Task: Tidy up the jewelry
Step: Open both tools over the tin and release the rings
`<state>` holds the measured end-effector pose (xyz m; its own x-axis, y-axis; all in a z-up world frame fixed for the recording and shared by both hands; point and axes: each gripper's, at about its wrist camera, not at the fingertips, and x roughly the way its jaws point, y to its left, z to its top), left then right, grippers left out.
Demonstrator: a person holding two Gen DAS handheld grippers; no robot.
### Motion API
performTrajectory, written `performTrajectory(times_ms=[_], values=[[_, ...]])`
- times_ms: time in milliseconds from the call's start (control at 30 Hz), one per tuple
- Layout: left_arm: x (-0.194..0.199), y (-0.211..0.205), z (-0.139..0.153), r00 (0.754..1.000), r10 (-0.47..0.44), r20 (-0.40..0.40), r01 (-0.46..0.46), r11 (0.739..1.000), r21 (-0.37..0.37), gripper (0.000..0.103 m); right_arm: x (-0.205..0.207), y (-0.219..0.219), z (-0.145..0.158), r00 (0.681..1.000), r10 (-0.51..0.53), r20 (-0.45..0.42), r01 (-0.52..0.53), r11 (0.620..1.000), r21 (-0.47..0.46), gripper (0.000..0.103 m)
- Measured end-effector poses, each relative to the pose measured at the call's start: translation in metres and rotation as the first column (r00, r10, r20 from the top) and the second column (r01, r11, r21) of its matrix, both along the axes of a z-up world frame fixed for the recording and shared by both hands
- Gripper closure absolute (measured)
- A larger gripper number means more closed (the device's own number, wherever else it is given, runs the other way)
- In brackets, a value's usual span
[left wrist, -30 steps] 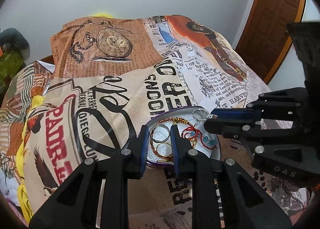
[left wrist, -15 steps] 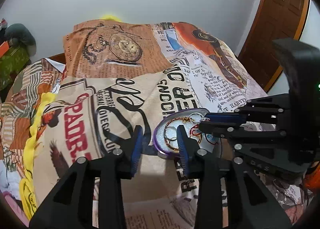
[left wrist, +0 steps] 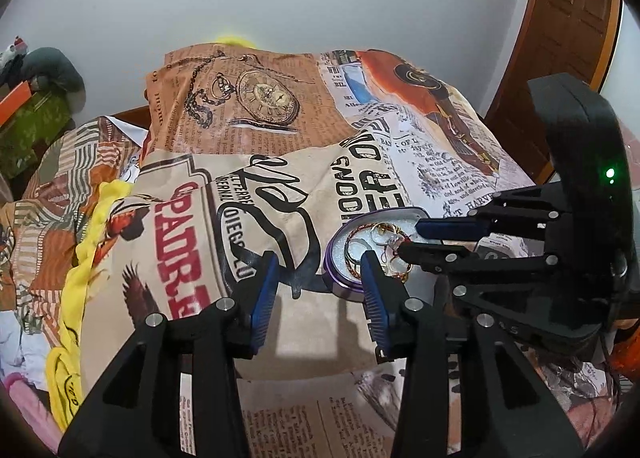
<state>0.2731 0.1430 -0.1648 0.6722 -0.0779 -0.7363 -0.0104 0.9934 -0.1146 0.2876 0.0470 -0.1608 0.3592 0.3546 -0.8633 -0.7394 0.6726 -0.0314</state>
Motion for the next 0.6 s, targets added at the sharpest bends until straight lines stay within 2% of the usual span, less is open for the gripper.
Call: performTrajectory(times_ms=[400,600], values=[[-0.025,-0.012,0.025,1.0,0.002,0.031,-0.002,1.0,-0.009,0.062,-0.026,-0.027,0.042,0.998,-0.033,0.057,0.031,0.998,0.05,0.08],[-0.042,-0.025,0.044,0.998,-0.015,0.064,0.015,1.0,-0.002,0.059,-0.048,-0.047,0.067,0.99,-0.058,0.126,0.048,0.996,0.079,0.068]])
